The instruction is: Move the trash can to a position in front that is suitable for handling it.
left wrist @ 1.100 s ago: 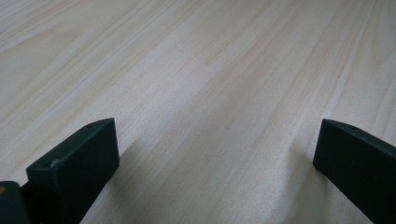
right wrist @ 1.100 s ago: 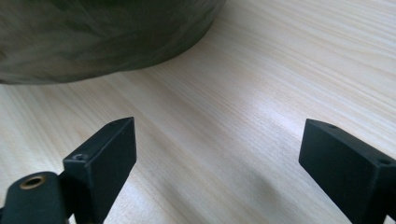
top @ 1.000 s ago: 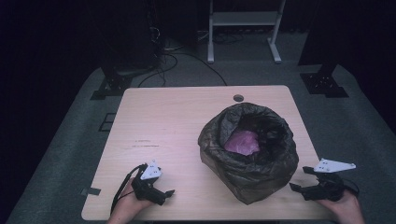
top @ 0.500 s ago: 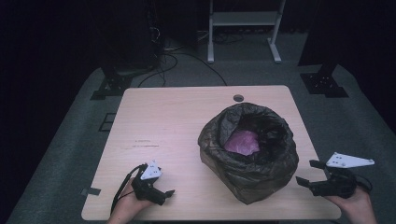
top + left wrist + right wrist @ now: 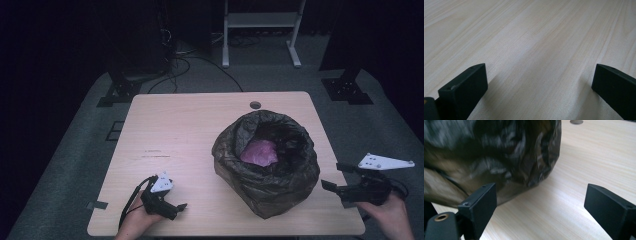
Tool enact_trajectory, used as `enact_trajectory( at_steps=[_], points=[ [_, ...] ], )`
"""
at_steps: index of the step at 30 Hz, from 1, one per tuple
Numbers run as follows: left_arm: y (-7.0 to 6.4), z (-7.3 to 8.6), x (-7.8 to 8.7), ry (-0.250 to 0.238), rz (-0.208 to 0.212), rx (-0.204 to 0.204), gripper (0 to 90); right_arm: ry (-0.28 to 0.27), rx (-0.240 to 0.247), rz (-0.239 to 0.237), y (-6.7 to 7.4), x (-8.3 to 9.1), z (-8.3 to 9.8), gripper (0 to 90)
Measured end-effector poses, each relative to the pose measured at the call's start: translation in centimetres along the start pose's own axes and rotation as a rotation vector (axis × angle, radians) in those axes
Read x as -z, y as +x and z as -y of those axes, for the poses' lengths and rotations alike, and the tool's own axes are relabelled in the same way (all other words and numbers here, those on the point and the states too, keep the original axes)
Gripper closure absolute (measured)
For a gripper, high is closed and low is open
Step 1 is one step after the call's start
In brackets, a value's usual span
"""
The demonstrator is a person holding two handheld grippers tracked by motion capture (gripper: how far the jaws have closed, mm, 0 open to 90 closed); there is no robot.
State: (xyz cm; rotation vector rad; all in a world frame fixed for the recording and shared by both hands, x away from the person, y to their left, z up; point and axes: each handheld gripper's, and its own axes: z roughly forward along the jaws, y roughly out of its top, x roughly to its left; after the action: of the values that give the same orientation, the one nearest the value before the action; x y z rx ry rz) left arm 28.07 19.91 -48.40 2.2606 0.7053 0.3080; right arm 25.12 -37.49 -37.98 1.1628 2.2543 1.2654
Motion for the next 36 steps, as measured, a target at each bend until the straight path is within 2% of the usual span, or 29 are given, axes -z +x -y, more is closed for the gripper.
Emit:
enact_trajectory(
  at_steps=[7, 16, 27, 36],
  points=[
    [0.0, 0.0, 0.0, 0.0, 0.0, 0.0, 0.0, -0.021, 0.005, -0.01, 0.4, 1.0, -1.8, 10.0],
    [-0.1, 0.0, 0.0, 0.0, 0.001, -0.001, 0.0, -0.036, 0.029, -0.008, 0.9, 1.1, -3.8, 10.1],
    [-0.1, 0.0, -0.1, -0.002, 0.003, -0.005, 0.0, -0.054, 0.039, -0.017, 1.7, 0.8, -6.4, 10.1],
    [-0.3, -0.1, -0.1, 0.0, 0.007, -0.01, 0.0, -0.077, 0.02, -0.042, 1.5, -0.2, -8.1, 10.1]
  ],
)
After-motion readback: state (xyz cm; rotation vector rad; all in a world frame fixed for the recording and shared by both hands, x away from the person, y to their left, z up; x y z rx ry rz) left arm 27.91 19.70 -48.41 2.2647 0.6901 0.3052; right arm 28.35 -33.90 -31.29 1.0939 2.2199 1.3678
